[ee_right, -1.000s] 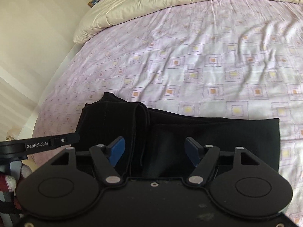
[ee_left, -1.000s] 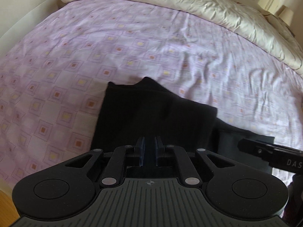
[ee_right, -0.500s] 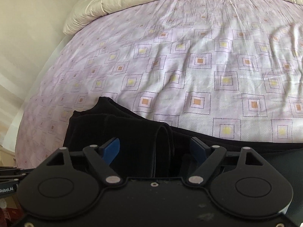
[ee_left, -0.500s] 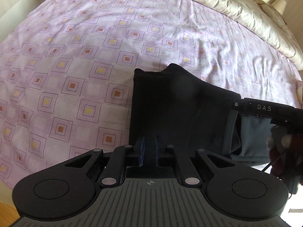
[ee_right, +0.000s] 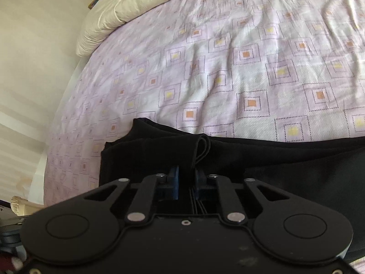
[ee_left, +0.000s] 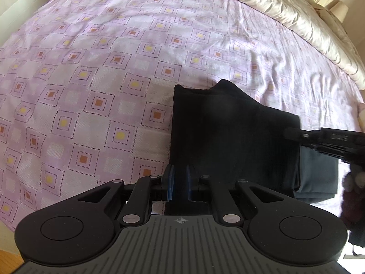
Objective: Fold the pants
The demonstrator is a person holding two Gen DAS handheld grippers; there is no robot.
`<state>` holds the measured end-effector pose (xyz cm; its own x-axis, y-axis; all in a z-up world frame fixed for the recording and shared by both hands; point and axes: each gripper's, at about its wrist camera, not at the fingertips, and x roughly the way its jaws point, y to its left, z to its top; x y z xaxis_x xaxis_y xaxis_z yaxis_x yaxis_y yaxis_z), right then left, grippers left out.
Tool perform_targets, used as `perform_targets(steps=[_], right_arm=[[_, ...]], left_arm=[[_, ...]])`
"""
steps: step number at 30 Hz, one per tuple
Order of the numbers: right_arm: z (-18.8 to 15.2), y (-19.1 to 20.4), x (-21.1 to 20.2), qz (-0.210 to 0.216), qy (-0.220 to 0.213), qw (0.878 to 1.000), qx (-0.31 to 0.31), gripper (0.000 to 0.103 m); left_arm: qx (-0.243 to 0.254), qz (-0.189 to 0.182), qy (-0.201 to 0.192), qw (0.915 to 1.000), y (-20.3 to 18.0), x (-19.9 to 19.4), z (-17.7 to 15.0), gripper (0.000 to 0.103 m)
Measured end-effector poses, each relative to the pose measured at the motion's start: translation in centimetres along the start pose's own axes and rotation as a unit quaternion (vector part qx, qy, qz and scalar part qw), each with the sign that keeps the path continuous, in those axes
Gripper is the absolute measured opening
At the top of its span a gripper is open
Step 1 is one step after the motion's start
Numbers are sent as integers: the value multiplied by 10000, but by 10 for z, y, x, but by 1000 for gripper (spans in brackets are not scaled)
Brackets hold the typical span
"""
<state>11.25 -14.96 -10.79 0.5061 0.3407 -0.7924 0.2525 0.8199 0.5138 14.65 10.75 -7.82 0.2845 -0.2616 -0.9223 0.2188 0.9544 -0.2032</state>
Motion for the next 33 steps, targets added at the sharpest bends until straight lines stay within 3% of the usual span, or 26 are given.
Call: perform_targets(steps=[7, 13, 20, 23, 29, 33], right_arm=[[0, 9, -80, 296, -324, 9989, -172, 12], [-5, -48, -130, -380, -543, 9977, 171, 12], [-5, -133, -131, -1377, -491, 9878, 545, 13], [-5, -153, -124, -1369, -397, 9878, 621, 13], [1, -153, -114, -1381, -356, 9891, 362, 13], [7, -157, -106, -1424, -325, 9889, 261, 13]], left_arm=[[-115, -131, -136, 9998, -20, 1, 6, 11], [46, -427, -225, 9988, -64, 8, 9, 11], [530, -687, -119, 9962, -125, 29, 5, 11], [699, -676, -28, 9953, -142, 40, 2, 11], [832, -476, 21, 9954, -155, 60, -1, 11], [576, -299, 68, 9979, -149, 76, 12, 11]])
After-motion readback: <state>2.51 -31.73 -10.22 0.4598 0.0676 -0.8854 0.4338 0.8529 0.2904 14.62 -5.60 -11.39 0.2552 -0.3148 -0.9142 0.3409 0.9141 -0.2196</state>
